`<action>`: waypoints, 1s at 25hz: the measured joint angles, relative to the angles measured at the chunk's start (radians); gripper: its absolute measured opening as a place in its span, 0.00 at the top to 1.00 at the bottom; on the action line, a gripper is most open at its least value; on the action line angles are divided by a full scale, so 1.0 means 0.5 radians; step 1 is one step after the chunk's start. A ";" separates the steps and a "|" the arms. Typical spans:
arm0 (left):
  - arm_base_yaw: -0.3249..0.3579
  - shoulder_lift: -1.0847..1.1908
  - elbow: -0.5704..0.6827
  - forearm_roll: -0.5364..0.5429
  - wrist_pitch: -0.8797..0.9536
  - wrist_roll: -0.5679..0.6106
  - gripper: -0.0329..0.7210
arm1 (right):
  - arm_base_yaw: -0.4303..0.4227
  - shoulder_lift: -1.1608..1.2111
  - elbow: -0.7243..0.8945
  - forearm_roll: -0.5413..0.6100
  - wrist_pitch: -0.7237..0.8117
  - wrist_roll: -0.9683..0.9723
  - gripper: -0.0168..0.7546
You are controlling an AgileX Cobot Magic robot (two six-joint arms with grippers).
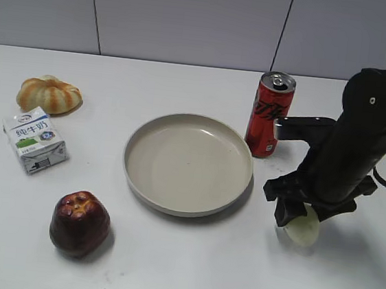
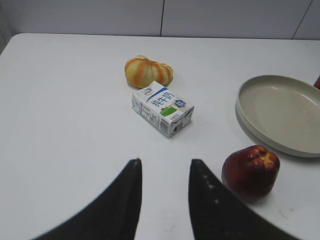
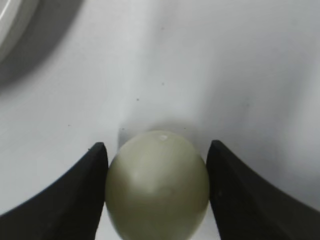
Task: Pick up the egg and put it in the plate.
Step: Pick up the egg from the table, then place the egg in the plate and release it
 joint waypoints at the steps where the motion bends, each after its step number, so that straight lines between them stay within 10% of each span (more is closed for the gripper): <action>1: 0.000 0.000 0.000 0.000 0.000 0.001 0.65 | 0.006 0.000 -0.036 0.002 0.040 0.000 0.41; 12: 0.000 0.000 0.000 0.000 0.000 0.002 0.65 | 0.468 0.097 -0.765 -0.134 0.121 -0.056 0.41; 22: 0.000 0.000 0.000 0.000 0.000 0.003 0.65 | 0.491 0.652 -1.324 -0.149 0.188 -0.094 0.41; 25: 0.000 0.000 0.000 0.000 0.000 0.001 0.65 | 0.491 0.698 -1.360 -0.149 0.251 -0.096 0.26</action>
